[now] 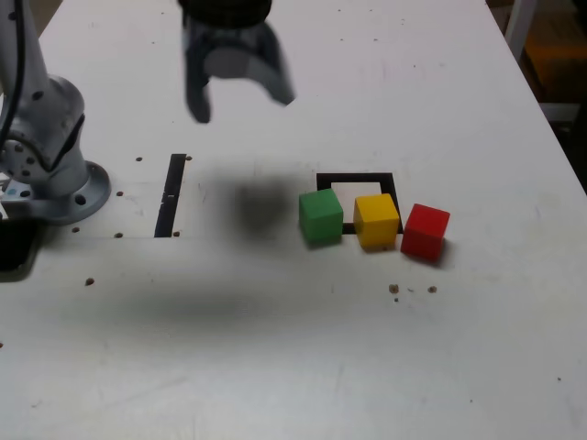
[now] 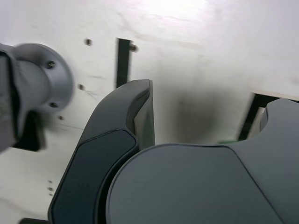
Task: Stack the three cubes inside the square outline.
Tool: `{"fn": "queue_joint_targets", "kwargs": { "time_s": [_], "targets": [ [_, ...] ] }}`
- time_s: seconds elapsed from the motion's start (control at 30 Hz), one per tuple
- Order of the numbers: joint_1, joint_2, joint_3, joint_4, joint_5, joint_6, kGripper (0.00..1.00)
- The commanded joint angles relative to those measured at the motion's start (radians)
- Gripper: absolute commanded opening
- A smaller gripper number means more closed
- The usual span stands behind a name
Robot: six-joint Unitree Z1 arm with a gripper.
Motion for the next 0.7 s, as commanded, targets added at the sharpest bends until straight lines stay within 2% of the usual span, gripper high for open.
{"fn": "queue_joint_targets", "kwargs": {
  "time_s": [0.0,0.3,0.47,0.67],
  "targets": [
    [-0.003,0.009,-0.027,0.020,-0.006,-0.007,0.87],
    [-0.062,0.077,-0.202,0.072,-0.045,-0.070,0.87],
    [-0.134,0.160,-0.342,0.090,-0.079,-0.143,0.87],
    [-0.208,0.236,-0.466,0.099,-0.097,-0.227,0.87]
  ]
}}
